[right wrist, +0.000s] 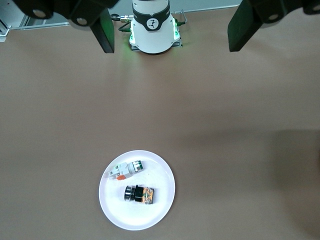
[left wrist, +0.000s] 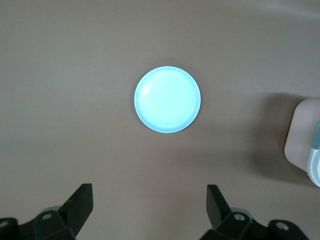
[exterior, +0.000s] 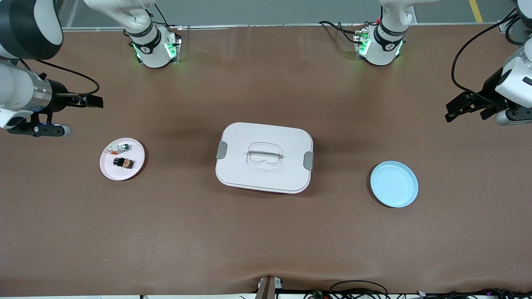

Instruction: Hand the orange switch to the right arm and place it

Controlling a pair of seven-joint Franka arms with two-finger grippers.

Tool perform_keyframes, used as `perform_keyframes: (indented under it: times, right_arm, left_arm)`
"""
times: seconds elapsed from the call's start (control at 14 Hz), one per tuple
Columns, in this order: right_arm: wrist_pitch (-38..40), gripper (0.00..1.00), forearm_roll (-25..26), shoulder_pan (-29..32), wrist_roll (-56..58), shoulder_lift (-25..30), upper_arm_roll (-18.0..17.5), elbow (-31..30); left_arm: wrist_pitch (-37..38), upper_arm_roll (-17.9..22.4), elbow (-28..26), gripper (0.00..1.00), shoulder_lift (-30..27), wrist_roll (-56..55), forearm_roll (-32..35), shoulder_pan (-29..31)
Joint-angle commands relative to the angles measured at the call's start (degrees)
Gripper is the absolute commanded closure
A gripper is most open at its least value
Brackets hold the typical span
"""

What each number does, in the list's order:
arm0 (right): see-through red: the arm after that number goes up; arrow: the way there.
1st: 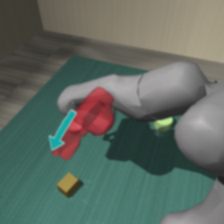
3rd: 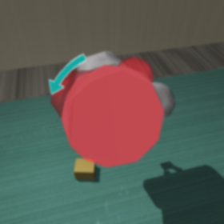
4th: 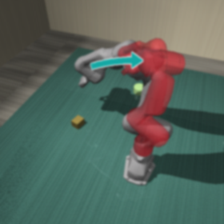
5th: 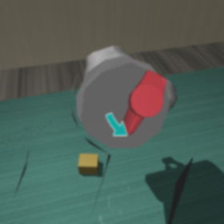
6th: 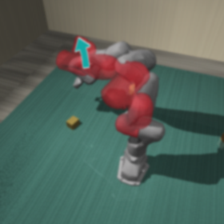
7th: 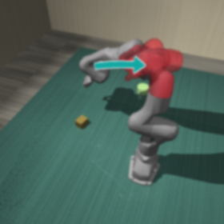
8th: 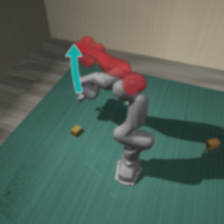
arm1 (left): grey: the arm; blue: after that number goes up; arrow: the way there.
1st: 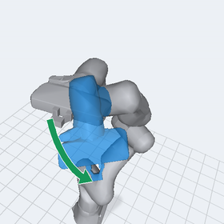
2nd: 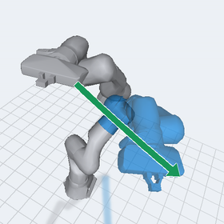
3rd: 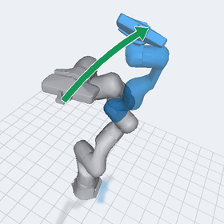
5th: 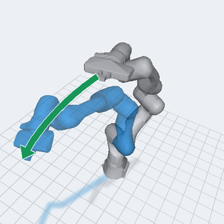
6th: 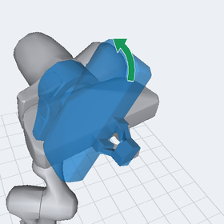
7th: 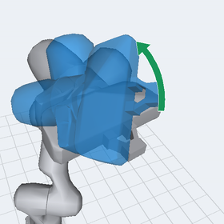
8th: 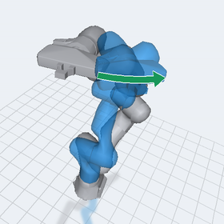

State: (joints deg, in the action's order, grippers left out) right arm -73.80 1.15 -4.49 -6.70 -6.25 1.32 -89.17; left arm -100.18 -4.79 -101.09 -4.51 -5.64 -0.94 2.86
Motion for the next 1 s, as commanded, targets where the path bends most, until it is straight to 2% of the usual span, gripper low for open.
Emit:
perform_keyframes:
  times: [0.0,0.14,0.5,0.72,0.79,0.93]
  right_arm:
    - [0.60,0.00,1.56,-0.52,-0.77,-1.48,0.00,2.25]
    - [-0.63,0.00,4.38,-1.05,-1.03,-1.48,-0.27,2.42]
    - [-0.64,0.00,4.12,-1.05,-1.29,-2.27,-0.18,6.55]
    - [1.28,0.00,3.77,-0.79,-1.20,-2.01,0.00,6.82]
    - [1.55,0.00,2.46,-0.35,-1.21,-2.01,0.17,6.82]
    - [1.38,0.00,-3.24,3.41,-0.77,-1.75,0.08,6.65]
  left_arm:
    - [0.25,3.55,-0.07,0.00,-0.24,1.07,0.06,-3.47]
    - [0.25,3.56,0.02,0.00,-0.24,1.08,0.15,-3.47]
    - [0.16,3.38,2.56,0.00,1.07,1.16,0.59,-3.21]
    - [0.25,3.30,4.84,0.00,2.22,1.16,0.59,-3.12]
    - [0.25,3.21,5.03,0.00,2.13,1.16,0.59,-3.12]
    - [0.25,2.95,5.38,0.00,1.96,0.99,0.59,-3.38]
